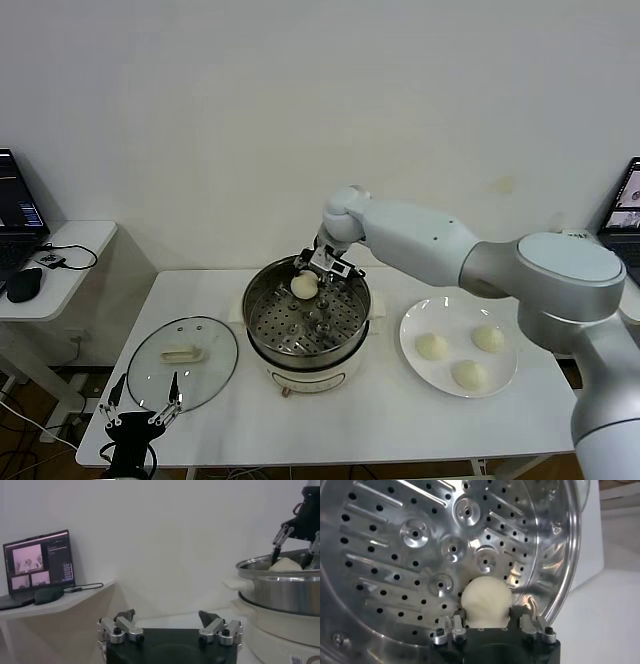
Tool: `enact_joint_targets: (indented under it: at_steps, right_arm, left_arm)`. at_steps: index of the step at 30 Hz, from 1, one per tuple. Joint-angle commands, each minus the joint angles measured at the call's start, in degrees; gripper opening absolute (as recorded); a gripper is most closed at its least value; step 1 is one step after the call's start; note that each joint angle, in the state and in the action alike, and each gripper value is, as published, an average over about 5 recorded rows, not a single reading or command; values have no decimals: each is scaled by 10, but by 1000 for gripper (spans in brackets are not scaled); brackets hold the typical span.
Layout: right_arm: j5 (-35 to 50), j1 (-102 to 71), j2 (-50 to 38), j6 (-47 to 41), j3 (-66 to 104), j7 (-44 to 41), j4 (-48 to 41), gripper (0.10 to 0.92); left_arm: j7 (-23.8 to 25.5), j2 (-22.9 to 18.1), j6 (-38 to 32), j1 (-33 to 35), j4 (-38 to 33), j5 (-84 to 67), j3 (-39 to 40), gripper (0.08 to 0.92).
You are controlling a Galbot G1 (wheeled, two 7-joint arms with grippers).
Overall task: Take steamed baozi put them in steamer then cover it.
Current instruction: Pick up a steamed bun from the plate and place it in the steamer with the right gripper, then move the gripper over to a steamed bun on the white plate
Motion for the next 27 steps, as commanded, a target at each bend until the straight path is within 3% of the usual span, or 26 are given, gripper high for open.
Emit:
enact_joint_targets:
  at_steps: [1, 5, 9, 15, 22, 27]
  right_arm:
    - [-22, -4, 6, 19, 2, 15, -13, 639]
    - [-2, 10, -4, 12, 5, 10, 1, 756]
    - [98, 51, -42, -69, -6, -33, 67, 815]
    - [225, 118, -144, -259, -9, -83, 207, 823]
    - [280, 157, -286, -438, -10, -74, 344, 823]
    - [287, 152, -409, -508, -15, -64, 439, 823]
  left_arm:
    - [0, -1, 0, 1, -2, 1, 1, 823]
    - [1, -1, 1, 3, -5, 2, 0, 823]
    - [1, 2, 3, 5, -8, 2, -1, 823]
    - [-5, 7, 10, 6, -10, 2, -2, 823]
    - [-12, 18, 19, 9, -9, 5, -1, 823]
    - [-10, 27, 22, 5, -9, -1, -4, 823]
